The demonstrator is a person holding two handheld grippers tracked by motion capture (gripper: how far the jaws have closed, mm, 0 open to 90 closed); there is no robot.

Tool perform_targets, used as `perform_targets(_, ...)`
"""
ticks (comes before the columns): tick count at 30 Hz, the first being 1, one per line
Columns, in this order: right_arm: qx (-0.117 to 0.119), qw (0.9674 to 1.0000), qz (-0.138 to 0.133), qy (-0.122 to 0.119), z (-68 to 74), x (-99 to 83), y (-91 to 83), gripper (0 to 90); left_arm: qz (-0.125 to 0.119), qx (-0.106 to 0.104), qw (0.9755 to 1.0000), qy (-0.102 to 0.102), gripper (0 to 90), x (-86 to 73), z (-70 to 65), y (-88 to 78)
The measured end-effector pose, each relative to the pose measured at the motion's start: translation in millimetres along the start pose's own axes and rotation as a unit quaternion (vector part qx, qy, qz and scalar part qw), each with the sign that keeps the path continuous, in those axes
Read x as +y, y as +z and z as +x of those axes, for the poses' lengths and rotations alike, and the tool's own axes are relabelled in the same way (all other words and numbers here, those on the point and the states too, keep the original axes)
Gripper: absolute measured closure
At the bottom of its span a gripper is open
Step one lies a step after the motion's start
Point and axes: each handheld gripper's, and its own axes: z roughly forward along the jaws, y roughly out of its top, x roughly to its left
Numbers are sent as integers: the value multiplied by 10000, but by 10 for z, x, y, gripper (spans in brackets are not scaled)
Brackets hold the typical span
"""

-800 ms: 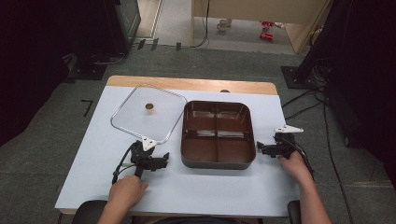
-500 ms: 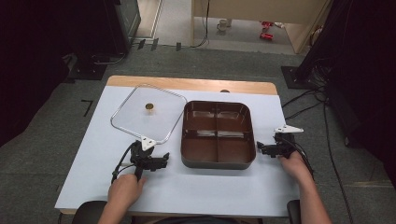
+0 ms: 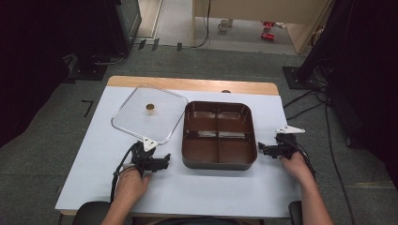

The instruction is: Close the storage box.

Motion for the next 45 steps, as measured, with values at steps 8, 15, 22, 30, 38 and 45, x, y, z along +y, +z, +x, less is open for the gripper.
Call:
perform_targets(8,1,10000,1,1,0,0,0,42,5,3,10000,6,102,2,-2,1)
perform_targets(15,0,10000,1,1,0,0,0,42,30,26,10000,52,93,20,-15,13)
perform_targets(22,2,10000,1,3,-1,0,0,42,89,9,9999,66,97,40,-18,15)
perform_targets(30,3,10000,2,4,-1,0,0,42,492,-75,9987,71,148,139,-19,-2)
perform_targets(38,4,10000,0,5,-1,0,0,42,741,-455,9959,-230,148,187,76,-98)
perform_targets(45,3,10000,2,4,-1,0,0,42,633,-432,9970,-124,148,234,73,-153)
